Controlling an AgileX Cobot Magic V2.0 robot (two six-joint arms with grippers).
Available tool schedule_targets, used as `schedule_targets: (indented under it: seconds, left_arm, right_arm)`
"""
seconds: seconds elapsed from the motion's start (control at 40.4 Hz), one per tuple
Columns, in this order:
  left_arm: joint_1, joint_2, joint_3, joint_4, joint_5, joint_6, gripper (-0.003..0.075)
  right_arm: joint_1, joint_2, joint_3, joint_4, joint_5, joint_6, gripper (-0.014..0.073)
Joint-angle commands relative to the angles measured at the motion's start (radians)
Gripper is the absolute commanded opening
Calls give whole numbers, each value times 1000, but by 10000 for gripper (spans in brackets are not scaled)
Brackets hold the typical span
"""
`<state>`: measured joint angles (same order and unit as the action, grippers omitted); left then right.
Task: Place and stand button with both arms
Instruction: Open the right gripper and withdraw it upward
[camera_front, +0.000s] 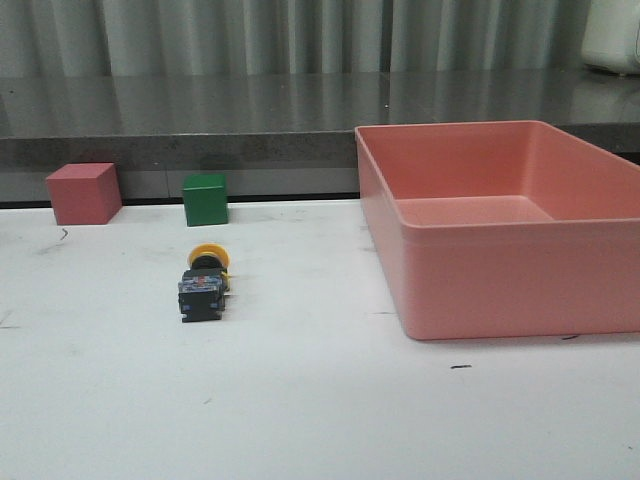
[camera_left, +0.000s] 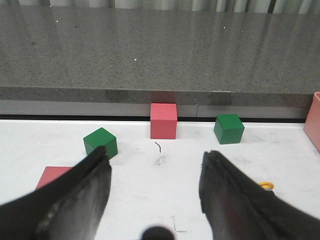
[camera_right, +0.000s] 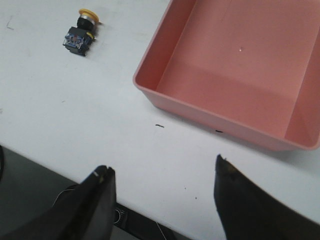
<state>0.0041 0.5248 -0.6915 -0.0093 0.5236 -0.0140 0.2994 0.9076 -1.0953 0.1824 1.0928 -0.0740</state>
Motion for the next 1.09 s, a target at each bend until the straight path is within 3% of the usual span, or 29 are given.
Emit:
schedule_targets:
  seconds: [0.0, 0.421, 1.066]
  left_arm:
    - [-6, 11, -34, -4, -72, -2, 384]
    - [-6, 11, -34, -4, -72, -2, 384]
    - [-6, 11, -34, -6, -109, -2, 384]
  right_arm:
    - [-6, -103, 47, 18, -74, -16, 456]
    - [-6, -370, 173, 17, -66, -90, 456]
    - [-6, -377, 173, 18, 23, -90, 456]
